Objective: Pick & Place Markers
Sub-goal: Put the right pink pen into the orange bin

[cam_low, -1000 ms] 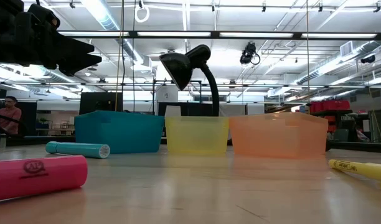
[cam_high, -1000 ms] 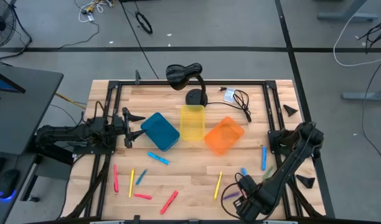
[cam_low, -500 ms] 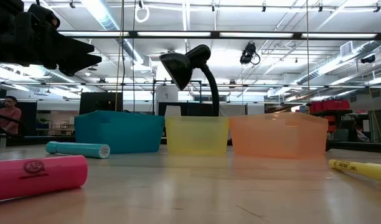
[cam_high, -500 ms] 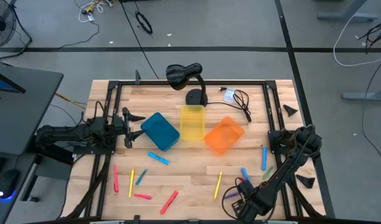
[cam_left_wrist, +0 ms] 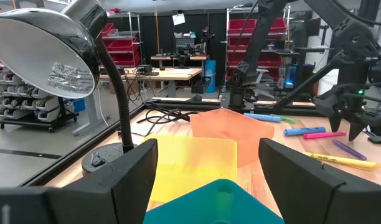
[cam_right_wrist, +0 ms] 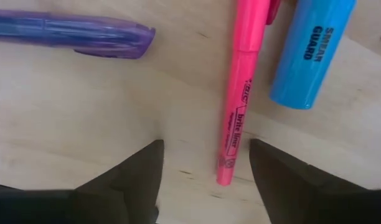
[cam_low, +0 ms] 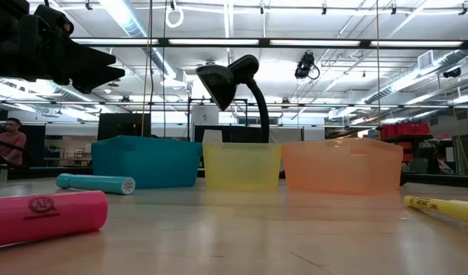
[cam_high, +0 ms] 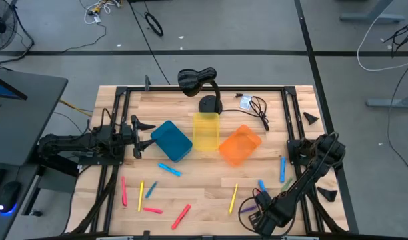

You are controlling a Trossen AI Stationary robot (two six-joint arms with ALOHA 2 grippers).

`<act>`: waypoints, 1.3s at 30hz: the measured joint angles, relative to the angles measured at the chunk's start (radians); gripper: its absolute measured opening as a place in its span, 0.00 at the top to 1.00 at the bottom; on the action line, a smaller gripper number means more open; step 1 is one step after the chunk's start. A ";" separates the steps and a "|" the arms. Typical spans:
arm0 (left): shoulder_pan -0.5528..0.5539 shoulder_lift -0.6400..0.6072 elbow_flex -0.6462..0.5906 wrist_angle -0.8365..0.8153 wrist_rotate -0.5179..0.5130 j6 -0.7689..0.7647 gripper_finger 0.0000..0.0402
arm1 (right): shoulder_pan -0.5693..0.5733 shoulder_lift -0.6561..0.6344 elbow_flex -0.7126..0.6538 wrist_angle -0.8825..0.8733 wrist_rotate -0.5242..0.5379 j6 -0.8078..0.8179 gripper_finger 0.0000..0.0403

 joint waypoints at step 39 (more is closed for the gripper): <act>0.000 0.000 0.000 0.000 0.000 0.000 0.29 | -0.001 -0.086 -0.015 -0.091 0.054 0.118 0.96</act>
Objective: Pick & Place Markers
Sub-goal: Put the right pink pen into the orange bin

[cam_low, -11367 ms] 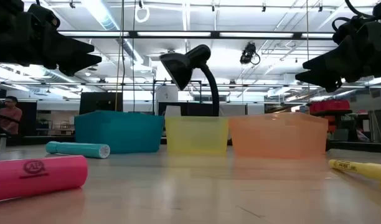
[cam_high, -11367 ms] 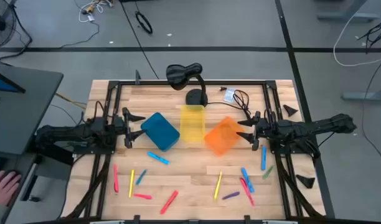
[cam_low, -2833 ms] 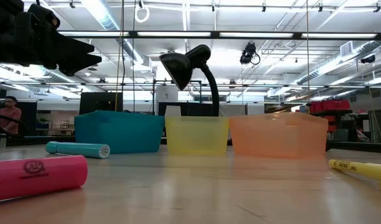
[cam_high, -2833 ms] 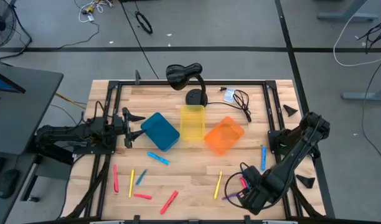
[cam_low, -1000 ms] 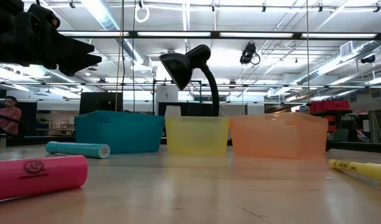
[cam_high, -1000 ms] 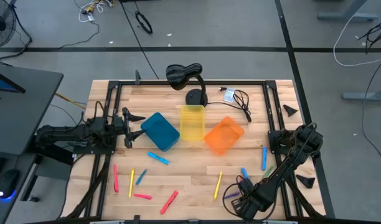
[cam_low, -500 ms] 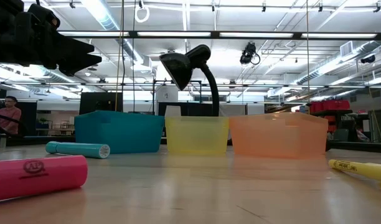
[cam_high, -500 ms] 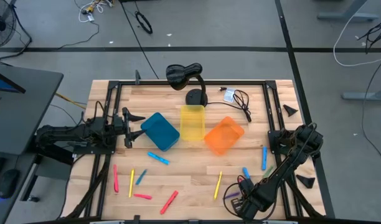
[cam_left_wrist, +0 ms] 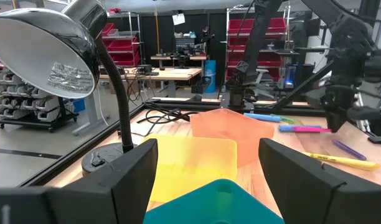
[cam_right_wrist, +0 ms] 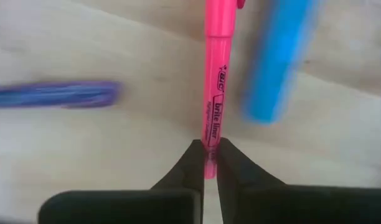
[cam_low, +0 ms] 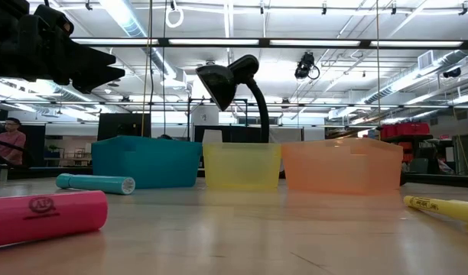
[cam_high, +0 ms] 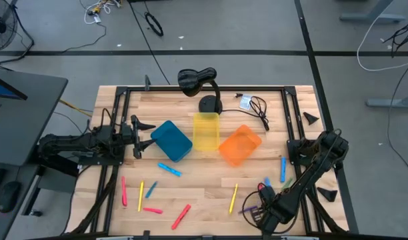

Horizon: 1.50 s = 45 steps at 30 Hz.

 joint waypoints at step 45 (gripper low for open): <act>0.000 0.000 0.000 0.000 0.000 0.000 0.29 | -0.385 -0.365 0.005 -0.398 -0.127 -1.610 0.96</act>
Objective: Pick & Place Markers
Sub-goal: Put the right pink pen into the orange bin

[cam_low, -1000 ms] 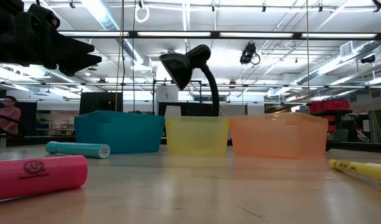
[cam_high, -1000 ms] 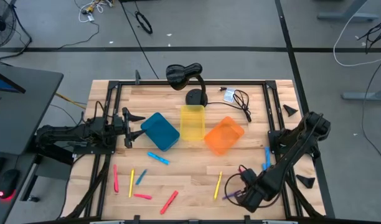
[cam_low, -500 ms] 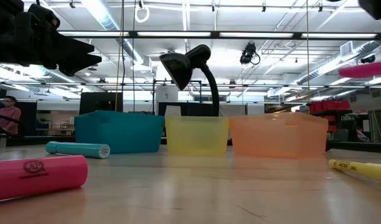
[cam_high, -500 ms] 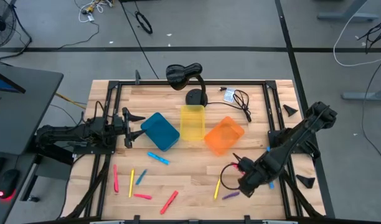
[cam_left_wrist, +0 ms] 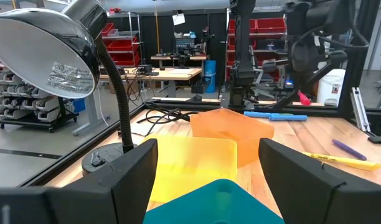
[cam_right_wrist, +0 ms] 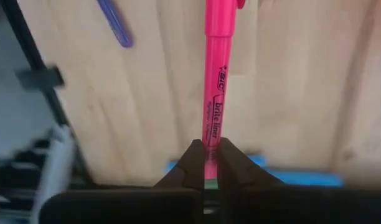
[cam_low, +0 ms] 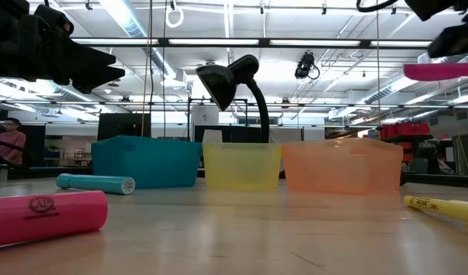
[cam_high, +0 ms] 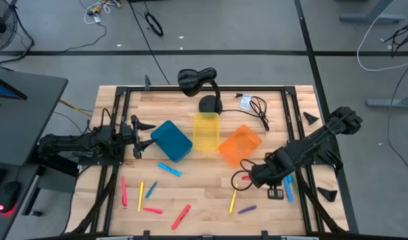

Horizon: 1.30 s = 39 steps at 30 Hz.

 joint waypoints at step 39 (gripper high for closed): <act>0.000 0.000 0.000 0.000 0.000 0.000 0.29 | -0.421 0.018 0.001 -0.073 0.364 -1.160 0.96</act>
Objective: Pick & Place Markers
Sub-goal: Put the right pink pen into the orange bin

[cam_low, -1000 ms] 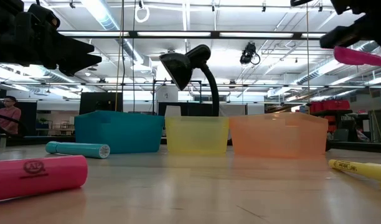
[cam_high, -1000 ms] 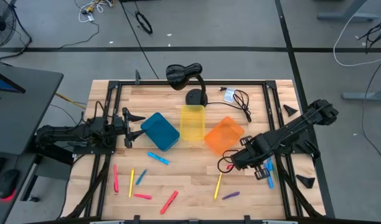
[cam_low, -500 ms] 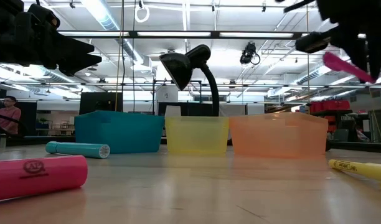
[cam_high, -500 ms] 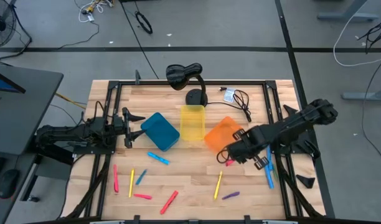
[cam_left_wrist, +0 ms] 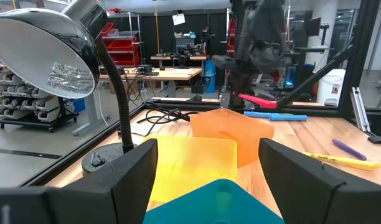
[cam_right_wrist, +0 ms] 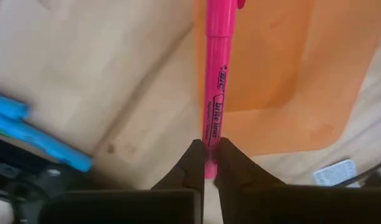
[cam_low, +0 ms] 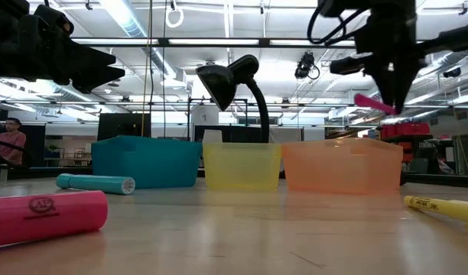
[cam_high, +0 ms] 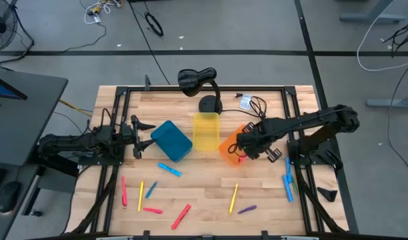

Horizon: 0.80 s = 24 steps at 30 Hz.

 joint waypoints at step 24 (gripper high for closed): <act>0.000 0.000 0.000 0.000 0.000 0.000 0.29 | -0.180 0.185 0.000 0.170 0.138 -0.219 0.96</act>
